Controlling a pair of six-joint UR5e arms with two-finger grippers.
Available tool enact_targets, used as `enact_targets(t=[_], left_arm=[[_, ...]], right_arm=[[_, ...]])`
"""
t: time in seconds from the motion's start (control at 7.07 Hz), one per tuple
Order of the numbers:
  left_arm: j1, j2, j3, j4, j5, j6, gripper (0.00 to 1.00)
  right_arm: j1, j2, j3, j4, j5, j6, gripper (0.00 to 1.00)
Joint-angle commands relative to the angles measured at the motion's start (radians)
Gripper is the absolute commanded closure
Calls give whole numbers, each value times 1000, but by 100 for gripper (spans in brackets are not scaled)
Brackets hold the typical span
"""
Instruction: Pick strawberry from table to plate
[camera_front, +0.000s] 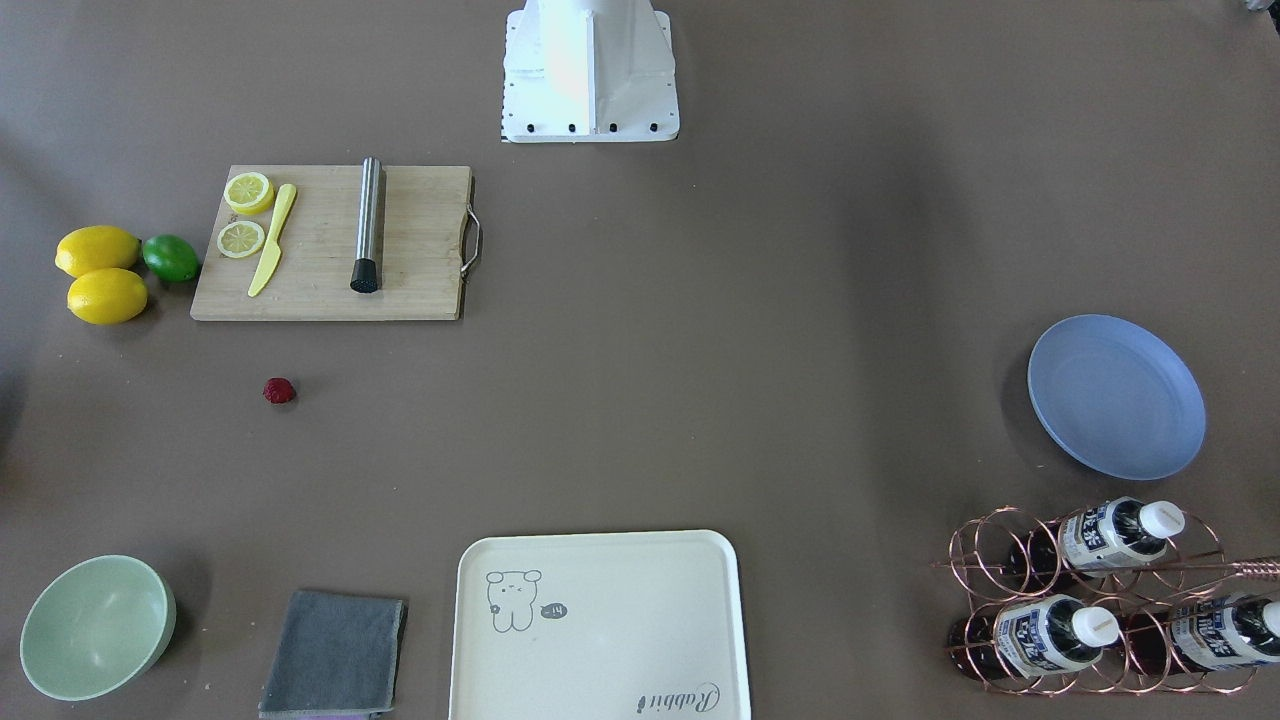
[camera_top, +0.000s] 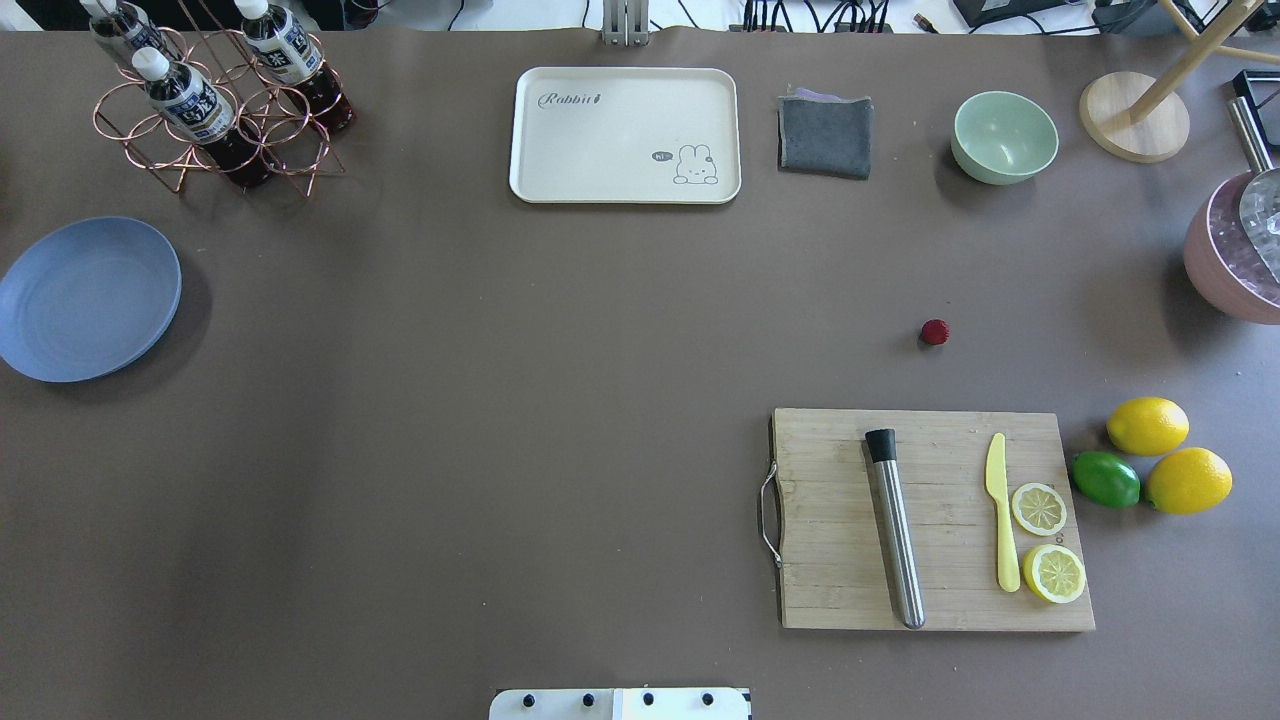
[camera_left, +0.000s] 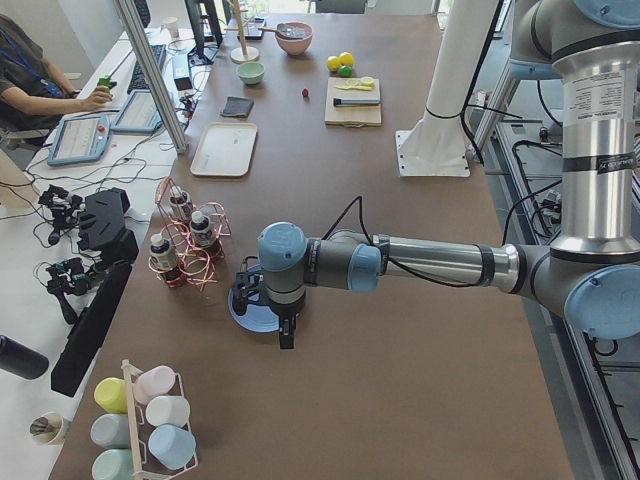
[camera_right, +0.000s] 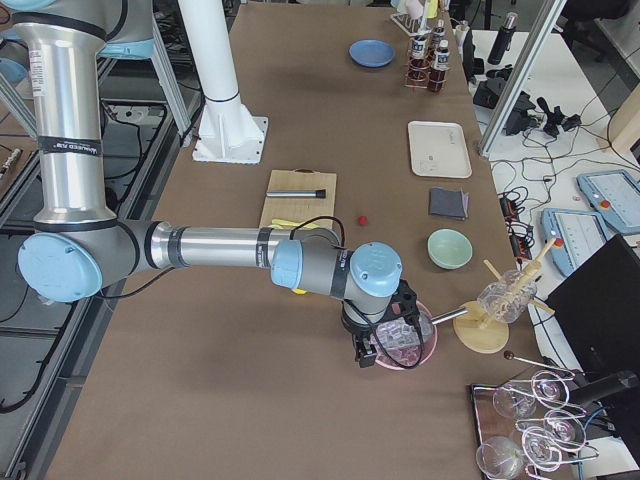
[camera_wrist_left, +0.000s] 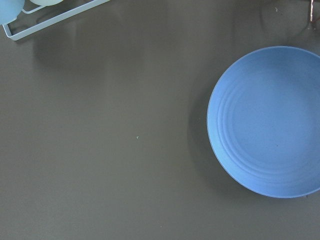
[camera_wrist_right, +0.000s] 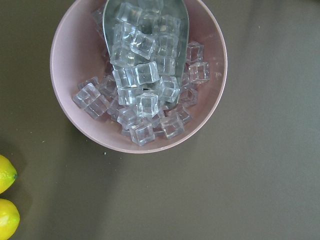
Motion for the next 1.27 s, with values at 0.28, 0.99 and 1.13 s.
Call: enact_targets(t=[0.28, 0.99, 1.13], left_arm=[[125, -136, 252, -256, 0, -151, 3], [259, -242, 565, -588, 6, -238, 3], [285, -246, 567, -592, 8, -265, 3]], right_arm=[[-2, -14, 5, 22, 10, 7, 0], [-51, -6, 2, 22, 90, 74, 0], [-56, -6, 3, 24, 90, 74, 0]])
